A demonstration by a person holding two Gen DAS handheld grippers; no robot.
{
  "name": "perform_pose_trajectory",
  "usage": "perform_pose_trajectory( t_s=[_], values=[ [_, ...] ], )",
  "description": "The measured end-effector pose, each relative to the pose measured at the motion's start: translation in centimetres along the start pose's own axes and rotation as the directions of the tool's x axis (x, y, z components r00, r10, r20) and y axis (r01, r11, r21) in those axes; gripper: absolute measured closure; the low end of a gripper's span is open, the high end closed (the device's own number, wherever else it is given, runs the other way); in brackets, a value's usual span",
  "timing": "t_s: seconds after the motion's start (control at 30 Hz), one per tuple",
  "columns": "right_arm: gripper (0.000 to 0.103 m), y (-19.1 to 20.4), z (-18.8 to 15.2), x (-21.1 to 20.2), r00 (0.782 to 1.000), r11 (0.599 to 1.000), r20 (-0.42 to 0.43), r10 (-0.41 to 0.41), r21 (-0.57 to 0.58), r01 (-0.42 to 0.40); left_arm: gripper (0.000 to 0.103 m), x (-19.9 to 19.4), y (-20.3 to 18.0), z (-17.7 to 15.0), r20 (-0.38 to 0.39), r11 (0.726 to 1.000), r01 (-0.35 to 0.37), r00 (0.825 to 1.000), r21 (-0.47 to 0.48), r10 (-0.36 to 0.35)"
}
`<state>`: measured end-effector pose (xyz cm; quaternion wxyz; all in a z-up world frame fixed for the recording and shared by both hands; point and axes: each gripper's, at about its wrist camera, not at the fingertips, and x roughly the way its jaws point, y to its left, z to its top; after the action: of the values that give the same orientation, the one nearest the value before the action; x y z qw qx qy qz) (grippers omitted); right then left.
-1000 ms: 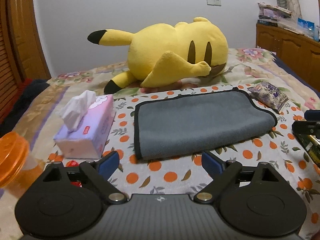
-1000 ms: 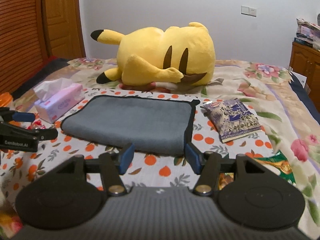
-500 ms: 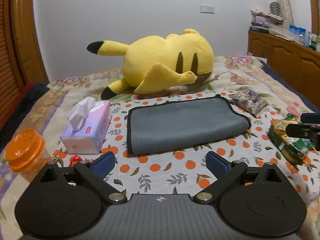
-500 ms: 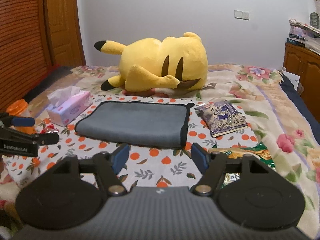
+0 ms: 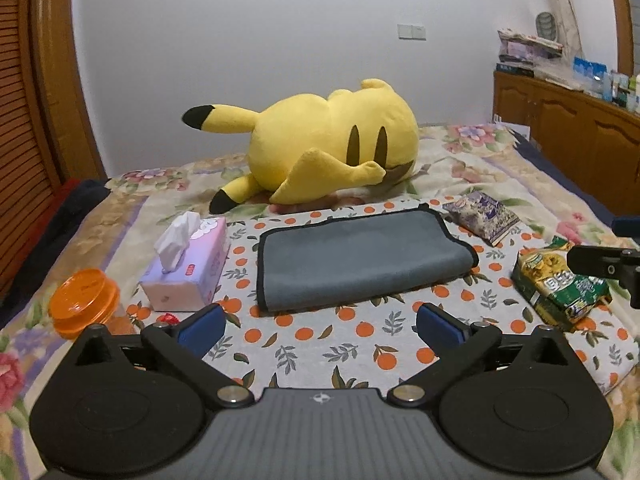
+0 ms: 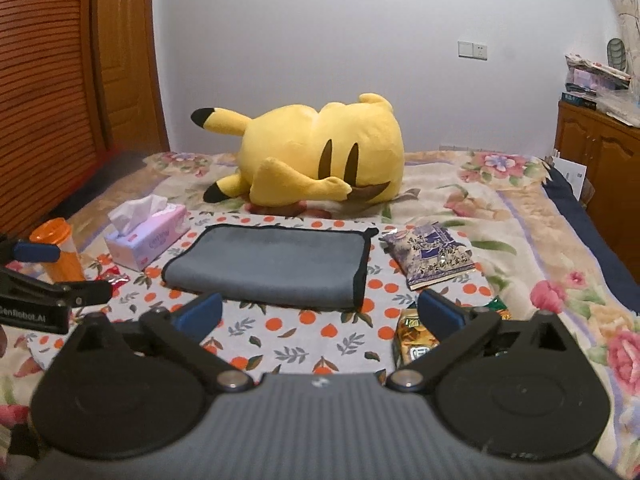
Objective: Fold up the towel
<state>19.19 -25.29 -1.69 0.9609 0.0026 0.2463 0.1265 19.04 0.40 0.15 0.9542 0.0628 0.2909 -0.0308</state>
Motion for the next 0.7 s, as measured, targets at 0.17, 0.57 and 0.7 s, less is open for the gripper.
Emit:
perform_pose_trajectory(
  t_s=[0.17, 0.57, 0.7],
  values=[
    [0.000, 0.5, 0.4, -1.7, 1.000, 1.000, 0.019, -0.022, -0.013, 0.023, 0.000, -2.0, -0.2, 0.3, 0.009, 1.000, 0.010, 1.000, -0.008, -0.010],
    [0.000, 1.1, 0.7, -6.0, 0.998, 1.000, 0.061, -0.021, 0.002, 0.021, 0.000, -6.8, -0.9, 0.3, 0.036, 1.000, 0.010, 0.999, 0.027, -0.011],
    [0.000, 1.7, 0.5, -7.4, 0.997, 1.000, 0.071, -0.020, -0.004, 0.020, 0.000, -8.4, -0.9, 0.0, 0.046, 1.000, 0.008, 0.999, 0.025, -0.009]
  ],
)
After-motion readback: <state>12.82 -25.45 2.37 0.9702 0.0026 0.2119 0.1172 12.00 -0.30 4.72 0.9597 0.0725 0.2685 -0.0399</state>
